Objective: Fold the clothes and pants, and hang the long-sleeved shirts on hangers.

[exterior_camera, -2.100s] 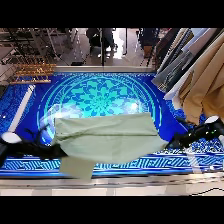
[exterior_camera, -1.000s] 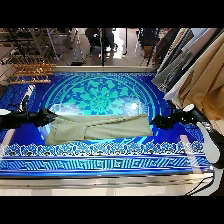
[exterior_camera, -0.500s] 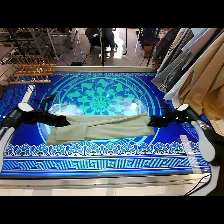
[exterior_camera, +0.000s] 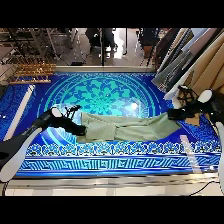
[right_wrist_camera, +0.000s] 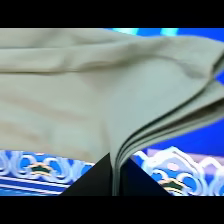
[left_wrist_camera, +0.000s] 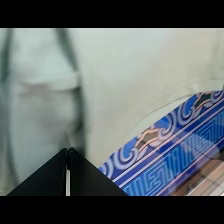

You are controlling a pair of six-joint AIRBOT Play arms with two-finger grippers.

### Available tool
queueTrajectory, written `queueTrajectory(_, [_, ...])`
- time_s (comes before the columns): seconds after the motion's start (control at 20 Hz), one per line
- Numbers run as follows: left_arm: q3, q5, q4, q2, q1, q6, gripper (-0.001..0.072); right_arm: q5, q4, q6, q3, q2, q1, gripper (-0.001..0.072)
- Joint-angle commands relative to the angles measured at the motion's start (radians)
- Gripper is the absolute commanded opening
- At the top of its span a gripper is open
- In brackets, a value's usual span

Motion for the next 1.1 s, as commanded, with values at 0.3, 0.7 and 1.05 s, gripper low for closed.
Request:
queueTrajectory(0.3, [0.204, -0.358, 0.048, 0.211, 0.25, -0.087, 0.0001, -0.649, 0.173, 0.357, 0.022, -0.139, 0.758, 0.0012])
queueTrajectory(0.7, [0.198, -0.345, 0.025, 0.2, 0.254, -0.077, 0.0002, -0.331, 0.259, 0.205, 0.412, -0.436, 0.724, 0.0425])
queueTrajectory(1.05, [0.198, -0.143, -0.005, 0.062, 0.027, -0.034, 0.0002, -0.158, 0.31, 0.092, 0.01, -0.119, 0.302, 0.0425])
